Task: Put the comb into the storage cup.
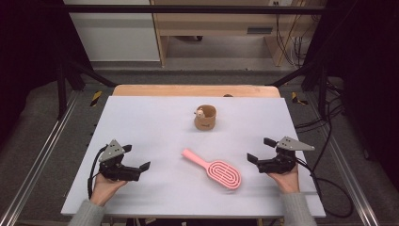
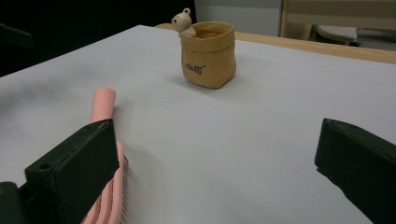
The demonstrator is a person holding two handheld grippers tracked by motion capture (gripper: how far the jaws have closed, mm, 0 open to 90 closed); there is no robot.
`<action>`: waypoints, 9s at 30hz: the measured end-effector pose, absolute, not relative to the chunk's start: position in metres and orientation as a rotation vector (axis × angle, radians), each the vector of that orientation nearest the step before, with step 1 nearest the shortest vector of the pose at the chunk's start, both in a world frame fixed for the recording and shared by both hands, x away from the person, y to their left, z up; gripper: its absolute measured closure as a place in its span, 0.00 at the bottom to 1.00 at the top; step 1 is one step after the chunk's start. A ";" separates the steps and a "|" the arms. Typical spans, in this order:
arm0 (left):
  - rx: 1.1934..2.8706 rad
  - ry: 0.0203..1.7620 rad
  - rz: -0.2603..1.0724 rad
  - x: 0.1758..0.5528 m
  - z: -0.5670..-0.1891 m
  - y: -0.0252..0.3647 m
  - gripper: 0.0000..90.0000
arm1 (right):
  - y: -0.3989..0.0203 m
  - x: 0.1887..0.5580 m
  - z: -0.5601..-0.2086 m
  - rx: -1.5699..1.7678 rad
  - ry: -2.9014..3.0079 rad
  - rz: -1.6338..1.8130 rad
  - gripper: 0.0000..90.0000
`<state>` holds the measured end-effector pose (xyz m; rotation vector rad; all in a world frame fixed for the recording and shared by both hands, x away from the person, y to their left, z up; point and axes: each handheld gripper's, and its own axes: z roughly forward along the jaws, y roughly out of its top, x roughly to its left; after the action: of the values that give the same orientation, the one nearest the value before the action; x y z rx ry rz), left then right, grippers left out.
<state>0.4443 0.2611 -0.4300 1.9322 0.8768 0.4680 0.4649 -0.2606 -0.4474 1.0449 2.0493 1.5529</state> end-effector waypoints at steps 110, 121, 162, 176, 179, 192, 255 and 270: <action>2.278 0.821 0.270 0.527 -0.446 0.098 1.00 | -0.262 0.464 -0.446 1.049 2.049 1.556 0.00; 2.339 0.819 0.272 0.527 -0.449 0.098 1.00 | -0.262 0.464 -0.446 1.051 2.049 1.558 0.00; 2.397 0.682 0.218 0.480 -0.450 0.114 1.00 | -0.263 0.464 -0.446 1.049 2.043 1.559 0.00; 2.407 0.665 0.196 0.469 -0.452 0.115 1.00 | -0.263 0.464 -0.446 1.048 2.042 1.558 0.00; 2.406 0.668 0.194 0.468 -0.453 0.115 1.00 | -0.263 0.464 -0.446 1.051 2.043 1.558 0.00; 2.280 0.729 0.253 0.470 -0.425 0.135 0.84 | -0.264 0.464 -0.445 1.049 2.042 1.558 0.00; 2.449 0.684 0.115 0.481 -0.426 0.075 0.04 | -0.266 0.463 -0.443 1.050 2.028 1.564 0.00; 2.504 0.670 0.058 0.481 -0.436 0.065 0.27 | -0.266 0.463 -0.443 1.050 2.028 1.564 0.00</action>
<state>0.4807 0.0655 -0.4363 2.5036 0.6702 0.0578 0.4631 -0.2657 -0.4432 1.0495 2.0285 1.5644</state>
